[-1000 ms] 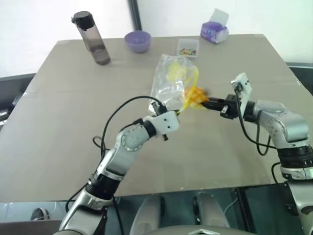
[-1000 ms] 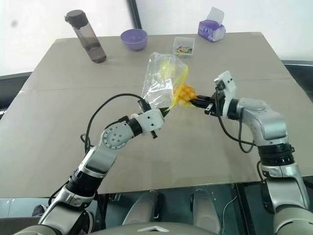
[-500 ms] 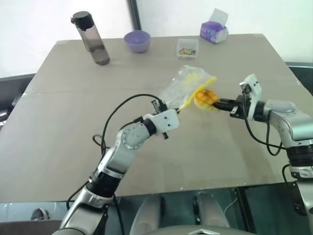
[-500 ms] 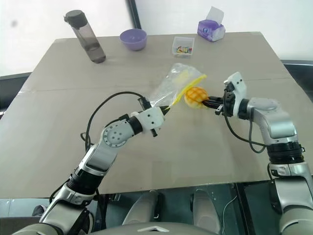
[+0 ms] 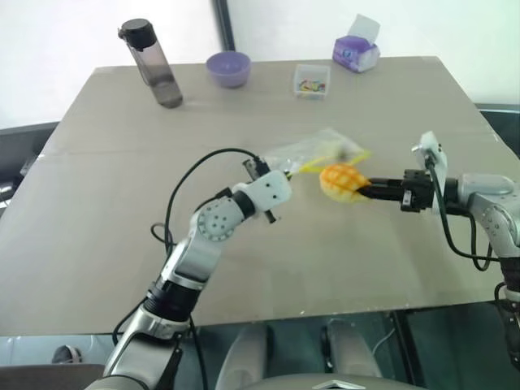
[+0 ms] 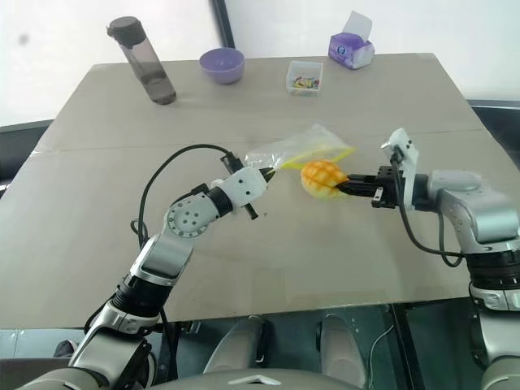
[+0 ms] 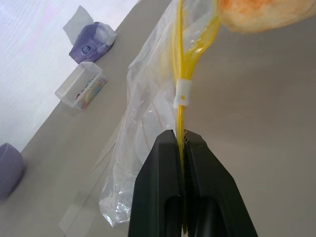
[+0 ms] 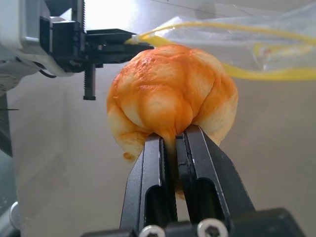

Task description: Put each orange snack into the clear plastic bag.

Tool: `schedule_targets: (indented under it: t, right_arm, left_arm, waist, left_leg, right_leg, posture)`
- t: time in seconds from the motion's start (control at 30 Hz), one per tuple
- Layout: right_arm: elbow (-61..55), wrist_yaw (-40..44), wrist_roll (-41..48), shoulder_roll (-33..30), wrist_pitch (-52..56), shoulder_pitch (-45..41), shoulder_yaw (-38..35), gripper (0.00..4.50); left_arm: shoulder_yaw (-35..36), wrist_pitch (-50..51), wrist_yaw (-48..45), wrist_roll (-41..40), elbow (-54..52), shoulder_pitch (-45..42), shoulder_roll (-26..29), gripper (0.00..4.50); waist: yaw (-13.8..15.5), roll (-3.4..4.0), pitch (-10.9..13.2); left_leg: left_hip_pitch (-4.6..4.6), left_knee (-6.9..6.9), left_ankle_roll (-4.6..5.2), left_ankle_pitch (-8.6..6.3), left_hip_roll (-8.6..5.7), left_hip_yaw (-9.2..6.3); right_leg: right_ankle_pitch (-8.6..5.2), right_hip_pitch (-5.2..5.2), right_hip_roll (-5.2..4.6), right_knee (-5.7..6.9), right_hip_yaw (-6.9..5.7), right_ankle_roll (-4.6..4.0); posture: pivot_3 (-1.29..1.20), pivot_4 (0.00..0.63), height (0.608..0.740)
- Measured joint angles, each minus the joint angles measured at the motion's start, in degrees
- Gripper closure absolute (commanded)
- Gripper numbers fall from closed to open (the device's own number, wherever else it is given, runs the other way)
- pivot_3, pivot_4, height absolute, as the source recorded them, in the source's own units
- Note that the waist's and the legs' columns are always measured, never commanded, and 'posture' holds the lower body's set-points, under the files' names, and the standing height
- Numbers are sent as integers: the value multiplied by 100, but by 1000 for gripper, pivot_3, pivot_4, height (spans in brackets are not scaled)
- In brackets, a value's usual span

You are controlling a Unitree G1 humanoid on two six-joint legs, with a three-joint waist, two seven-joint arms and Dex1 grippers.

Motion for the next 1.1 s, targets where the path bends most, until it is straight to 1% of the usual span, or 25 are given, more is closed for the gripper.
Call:
schedule_targets:
  t: [0.17,0.33,0.47,0.6,0.67,0.83,0.93,1.0,1.1]
  right_arm:
    - [-59,-112,36,-21,79,0,-62,4473]
    - [23,-203,-120,-6,57,0,10,4473]
    - [146,-328,-163,104,45,-7,18,4473]
    - [582,-529,-262,309,33,-179,23,4473]
    - [750,-529,-164,415,75,-284,-9,4473]
    - [910,-599,-198,438,79,-365,-27,4473]
    - [813,-575,-97,514,105,-365,-30,4473]
    - [819,-681,-180,554,74,-378,7,4473]
    - [1196,-1038,-583,584,-67,-486,96,4473]
  left_arm:
    - [0,-1,-5,0,0,-1,13,4500]
    - [-2,-1,-17,0,0,-11,12,4500]
    - [-4,-8,-42,-4,0,-42,11,4500]
    - [-19,-17,-99,-7,-3,-42,5,4500]
    - [-58,-17,-116,-6,-3,-41,-12,4500]
    - [-66,-19,-125,-6,-5,-35,-43,4500]
    - [-68,-22,-130,-6,-5,-32,-49,4500]
    - [-78,-35,-131,-6,-5,-32,-65,4500]
    - [-110,-57,-145,-6,-4,-32,-83,4500]
  waist:
    - [0,0,0]
    - [0,0,0]
    - [-2,0,0]
    - [-5,0,0]
    - [-6,0,0]
    - [-1,0,0]
    - [-5,0,0]
    - [-13,0,0]
    - [-10,0,0]
  left_leg:
    - [1,0,0,0,0,-1]
    - [1,0,0,0,0,0]
    - [0,0,0,0,0,0]
    - [1,0,-1,0,0,1]
    - [1,0,-3,2,0,0]
    - [0,0,-2,1,0,0]
    - [0,0,-2,1,0,-1]
    - [0,0,-2,1,0,1]
    - [1,1,-3,2,-1,2]
  right_leg:
    - [0,0,1,0,-1,0]
    - [0,0,1,0,0,0]
    - [0,0,1,0,0,0]
    - [0,0,1,1,0,0]
    - [0,0,1,1,0,0]
    - [0,0,0,0,0,0]
    - [0,0,1,0,-1,0]
    - [0,0,1,1,1,0]
    - [0,0,0,1,1,0]
  posture:
    - [0,150,740]
    - [0,150,740]
    - [0,150,740]
    - [0,150,740]
    - [0,150,740]
    - [0,150,740]
    - [0,150,740]
    - [0,150,740]
    - [0,150,740]
